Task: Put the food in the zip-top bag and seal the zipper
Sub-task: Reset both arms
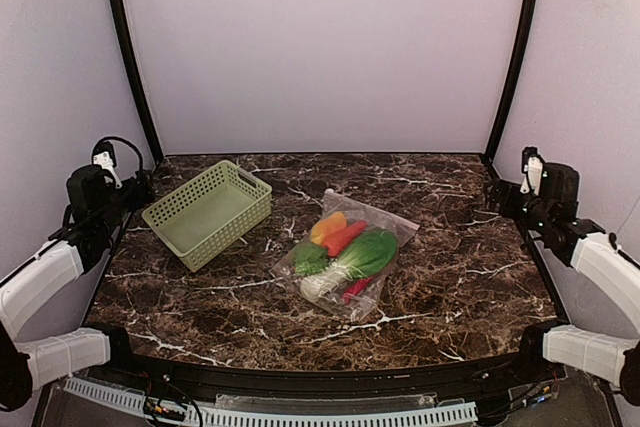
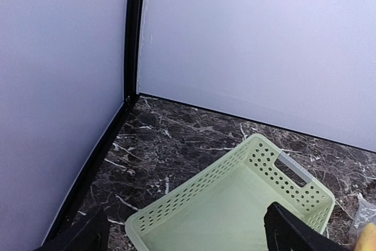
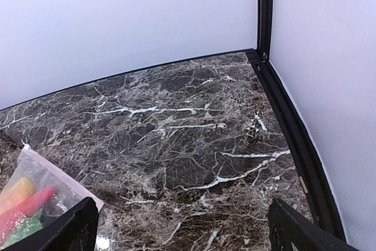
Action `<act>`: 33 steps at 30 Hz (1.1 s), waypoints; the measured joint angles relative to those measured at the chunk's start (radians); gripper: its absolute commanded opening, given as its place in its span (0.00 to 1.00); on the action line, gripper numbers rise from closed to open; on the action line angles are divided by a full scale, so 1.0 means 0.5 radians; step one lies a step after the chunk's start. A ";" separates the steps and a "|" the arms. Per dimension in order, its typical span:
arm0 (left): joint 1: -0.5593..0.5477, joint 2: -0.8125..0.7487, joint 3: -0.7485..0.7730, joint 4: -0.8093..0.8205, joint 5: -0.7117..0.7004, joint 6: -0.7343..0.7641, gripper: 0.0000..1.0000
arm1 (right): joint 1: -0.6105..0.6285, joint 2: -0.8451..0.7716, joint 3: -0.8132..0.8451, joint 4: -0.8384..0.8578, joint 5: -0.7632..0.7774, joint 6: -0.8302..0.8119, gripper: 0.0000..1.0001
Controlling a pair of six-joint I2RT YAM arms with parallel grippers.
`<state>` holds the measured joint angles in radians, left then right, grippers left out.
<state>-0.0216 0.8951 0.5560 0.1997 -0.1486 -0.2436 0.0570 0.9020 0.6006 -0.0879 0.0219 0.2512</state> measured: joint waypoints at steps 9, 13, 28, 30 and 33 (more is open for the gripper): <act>0.000 -0.042 -0.483 0.542 -0.239 0.202 0.95 | -0.001 -0.180 -0.474 0.633 0.063 -0.256 0.99; 0.000 0.064 -0.619 0.808 -0.237 0.293 0.96 | -0.001 -0.202 -0.681 0.925 0.098 -0.324 0.99; 0.000 0.172 -0.822 1.245 -0.256 0.404 0.99 | -0.001 -0.304 -0.872 1.324 0.115 -0.379 0.98; 0.000 0.158 -0.829 1.243 -0.267 0.404 0.99 | -0.001 -0.310 -0.884 1.329 0.120 -0.380 0.99; 0.000 0.123 -0.832 1.237 -0.308 0.397 0.99 | -0.001 -0.310 -0.890 1.330 0.124 -0.379 0.98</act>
